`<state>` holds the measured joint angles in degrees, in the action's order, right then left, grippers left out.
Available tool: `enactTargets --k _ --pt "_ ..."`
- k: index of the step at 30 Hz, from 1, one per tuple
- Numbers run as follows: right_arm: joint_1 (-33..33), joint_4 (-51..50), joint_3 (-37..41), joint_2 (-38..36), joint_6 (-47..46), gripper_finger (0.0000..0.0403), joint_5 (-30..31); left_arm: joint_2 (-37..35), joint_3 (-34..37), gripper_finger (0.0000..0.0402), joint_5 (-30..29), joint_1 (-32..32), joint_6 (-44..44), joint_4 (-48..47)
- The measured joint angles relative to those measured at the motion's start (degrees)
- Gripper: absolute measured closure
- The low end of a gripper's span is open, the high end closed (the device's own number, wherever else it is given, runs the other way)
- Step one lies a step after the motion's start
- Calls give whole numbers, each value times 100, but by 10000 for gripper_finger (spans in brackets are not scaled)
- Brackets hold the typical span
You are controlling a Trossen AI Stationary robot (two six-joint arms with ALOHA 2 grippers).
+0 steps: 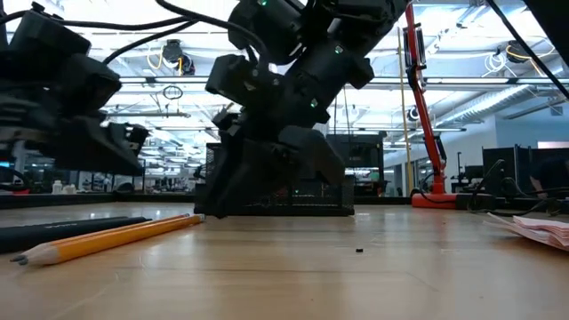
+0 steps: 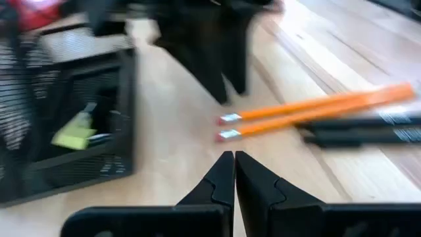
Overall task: Pick and place office supplies into organizer
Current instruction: Put the orange pencil into the desk organizer
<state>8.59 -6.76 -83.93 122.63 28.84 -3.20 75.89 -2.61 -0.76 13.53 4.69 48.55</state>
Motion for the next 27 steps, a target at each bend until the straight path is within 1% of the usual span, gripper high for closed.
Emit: enactTargets --k 1,4,6,10,12,15,18,21,24,27 --pt "-2 -9 5 -34 -113 290 -67 0 -8 380 30 58 104 -66" --pt "-30 47 0 -201 -340 310 -782 1 -164 380 4 225 375 -469" --pt "-36 234 52 -312 -497 332 -1179 1 -402 380 -85 321 464 -1014" --pt "-12 520 444 -700 -509 389 -1255 3 -1216 380 -230 461 715 -2801" --pt "-14 1019 801 -945 -583 396 -1364 1 -1661 380 -263 529 981 -3598" --pt "-16 1824 1440 -1336 -799 395 -1371 1 -2211 380 -278 580 1614 -4346" --pt "-71 2564 2161 -1800 -1146 401 -1366 1 -2573 380 -194 589 2567 -4682" --pt "-107 3300 2893 -2284 -1530 394 -1351 -3 -2788 380 -89 610 3380 -4701" --pt "-111 3944 3584 -2716 -1879 387 -1330 1 -2975 370 -89 607 3868 -4732" --pt "-108 4580 4190 -3101 -2104 383 -1055 11 -3154 336 -221 530 3997 -4705"
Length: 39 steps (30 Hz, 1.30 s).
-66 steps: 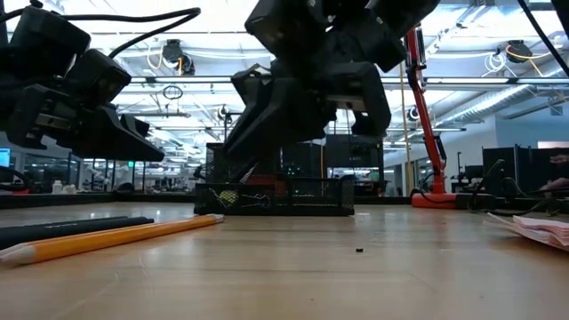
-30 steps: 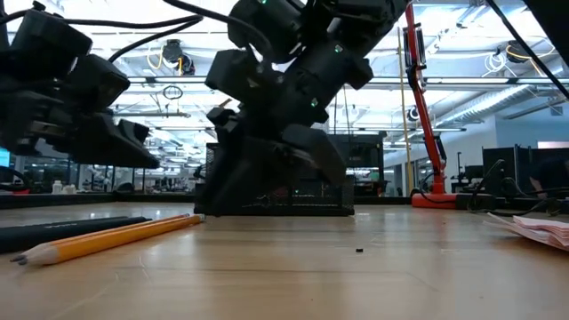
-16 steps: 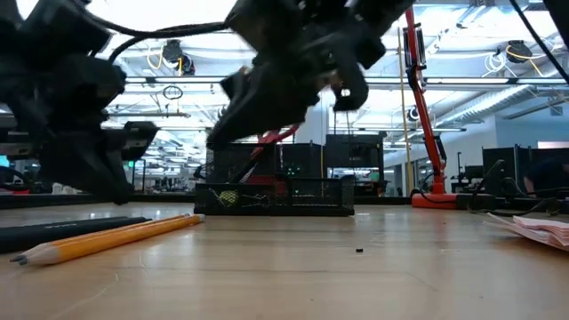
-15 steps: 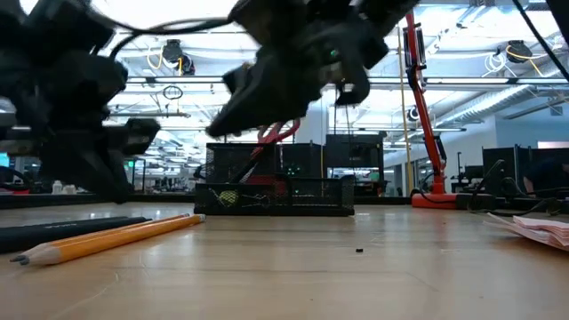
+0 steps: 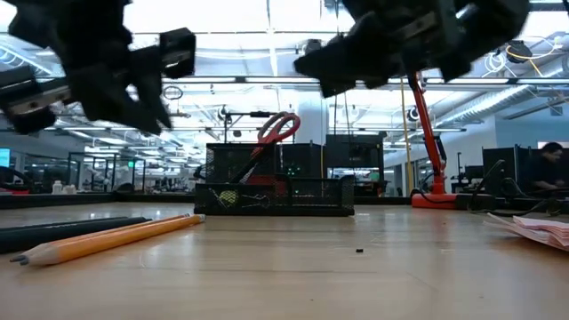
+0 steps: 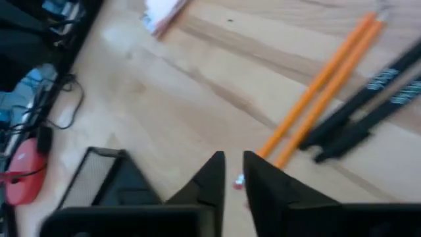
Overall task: Pick and place office supplies into organizer
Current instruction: Put the orange pencil into the desk organizer
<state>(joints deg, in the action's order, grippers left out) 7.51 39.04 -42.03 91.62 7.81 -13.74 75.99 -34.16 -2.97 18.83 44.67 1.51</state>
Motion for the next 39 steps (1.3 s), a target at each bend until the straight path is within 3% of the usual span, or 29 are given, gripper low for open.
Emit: enactTargets --k 6,9,14,21,30,39 --pt "7 802 949 -455 -357 383 407 196 -222 226 -20 -180 451 43" --pt "6 1190 1202 -469 -395 383 508 335 -203 172 -557 -139 670 -26" --pt "-79 1367 1276 -468 -392 383 514 675 -279 122 -459 -82 1472 -180" --pt "-118 1429 1277 -464 -366 383 503 1307 -878 134 -433 73 1928 -1134" --pt "-116 1442 1276 -464 -369 383 501 1935 -1164 168 -261 64 2573 -1295" --pt "-118 1430 1277 -464 -317 383 515 2076 -1175 201 -202 -22 2918 -1362"
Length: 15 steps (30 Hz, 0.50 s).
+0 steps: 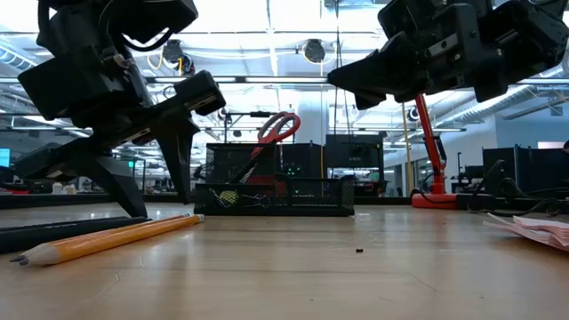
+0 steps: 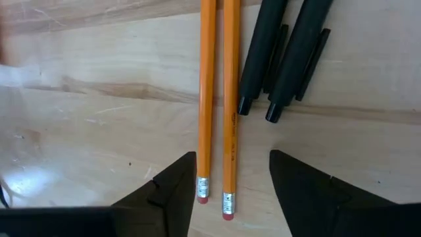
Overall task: Pick and place office supplies into organizer
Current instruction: Put the orange pencil into the desk organizer
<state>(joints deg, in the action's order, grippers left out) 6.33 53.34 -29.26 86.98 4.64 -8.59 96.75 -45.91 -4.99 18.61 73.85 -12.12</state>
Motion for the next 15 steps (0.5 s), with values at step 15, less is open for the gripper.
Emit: enactTargets --k 15 --pt "-50 0 -2 0 -67 383 135 25 -211 249 437 -207 79 -439"
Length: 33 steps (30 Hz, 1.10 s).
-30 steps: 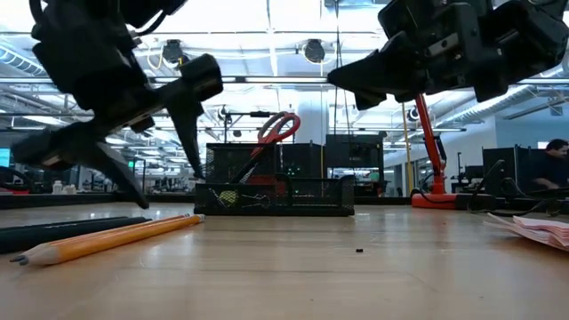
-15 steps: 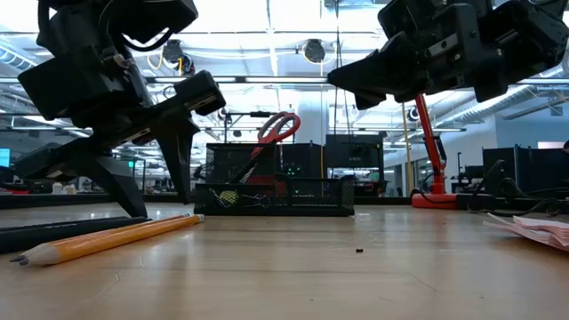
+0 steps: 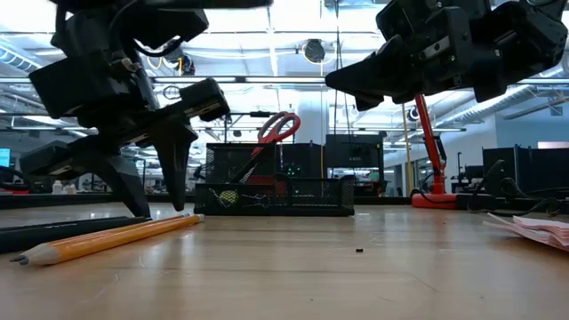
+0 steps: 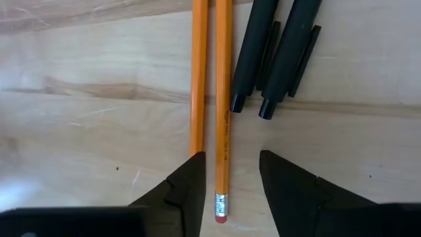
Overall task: Pick and place office supplies into organizer
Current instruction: Put the orange pencil into the desk organizer
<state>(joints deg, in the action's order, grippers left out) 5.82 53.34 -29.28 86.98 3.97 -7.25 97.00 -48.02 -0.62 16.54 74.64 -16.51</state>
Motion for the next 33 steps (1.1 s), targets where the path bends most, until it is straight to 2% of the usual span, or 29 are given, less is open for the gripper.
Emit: enactTargets --k 7,12,33 --pt "0 -2 0 0 -28 383 0 183 -521 249 172 -90 15 -795" --pt "0 -5 0 0 -31 383 -2 596 -992 250 224 -142 31 -1306" --pt "0 -171 -2 2 -24 383 -28 1507 -2228 250 724 -412 479 -2582"
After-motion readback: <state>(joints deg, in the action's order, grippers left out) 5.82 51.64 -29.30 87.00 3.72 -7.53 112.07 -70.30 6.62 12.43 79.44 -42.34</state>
